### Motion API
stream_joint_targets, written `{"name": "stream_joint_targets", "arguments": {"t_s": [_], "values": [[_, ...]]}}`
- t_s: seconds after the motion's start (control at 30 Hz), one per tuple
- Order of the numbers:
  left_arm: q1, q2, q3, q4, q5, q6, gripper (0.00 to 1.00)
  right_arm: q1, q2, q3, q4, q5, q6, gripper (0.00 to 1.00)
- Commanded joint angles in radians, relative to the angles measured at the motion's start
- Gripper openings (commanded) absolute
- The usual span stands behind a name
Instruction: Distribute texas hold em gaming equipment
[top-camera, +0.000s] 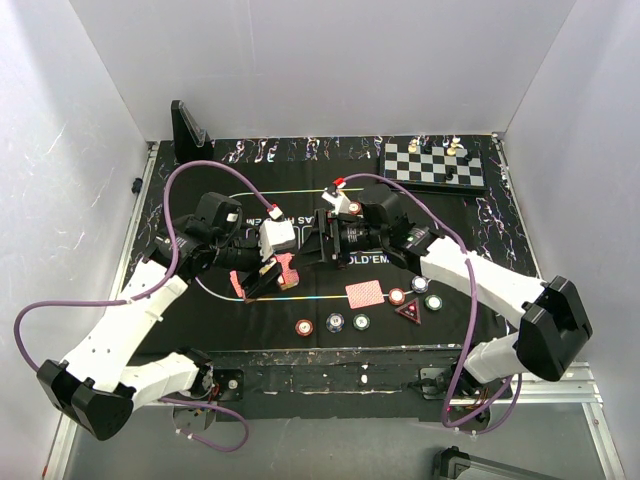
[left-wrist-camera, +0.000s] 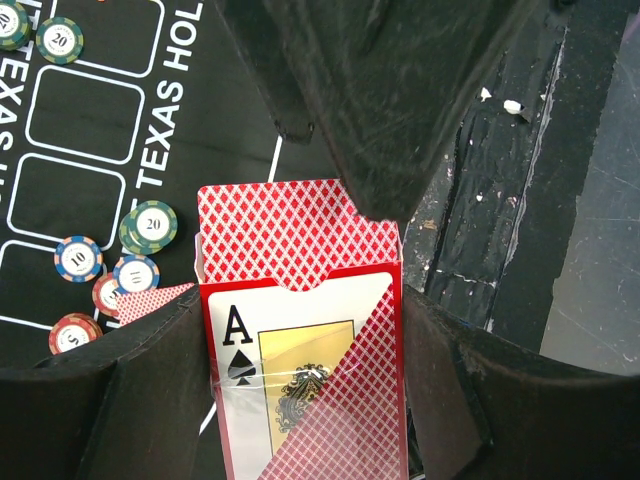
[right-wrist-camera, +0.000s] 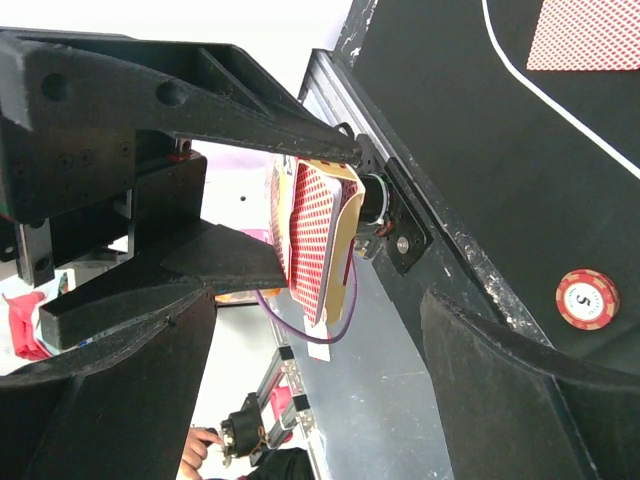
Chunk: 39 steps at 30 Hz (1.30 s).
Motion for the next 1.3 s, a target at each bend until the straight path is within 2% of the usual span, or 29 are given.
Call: {"name": "stream_joint_targets", "arguments": {"t_s": [0.0,0.33,0.93,1.03,1.27], "values": [[0.000,-0.003,0.045,0.023,0.037,0.004,0.21,0.014,0.011,0.005,0.111,-0.017,0.058,0.90],[0.000,-0.007,0.041,0.032,0.044,-0.001,0.21,0.057,0.034,0.009,0.174,-0.009,0.098,0.91],[0.000,-0.026,0.034,0.051,0.043,-0.012,0.20,0.091,0.082,0.022,0.145,0.012,0.081,0.93],[0.000,-0.030,0.034,0.049,0.044,-0.012,0.20,0.088,0.096,0.012,0.162,0.011,0.098,0.86],[0.000,-0.033,0.039,0.045,0.043,-0.013,0.20,0.064,0.102,-0.028,0.214,0.002,0.138,0.63]]}}
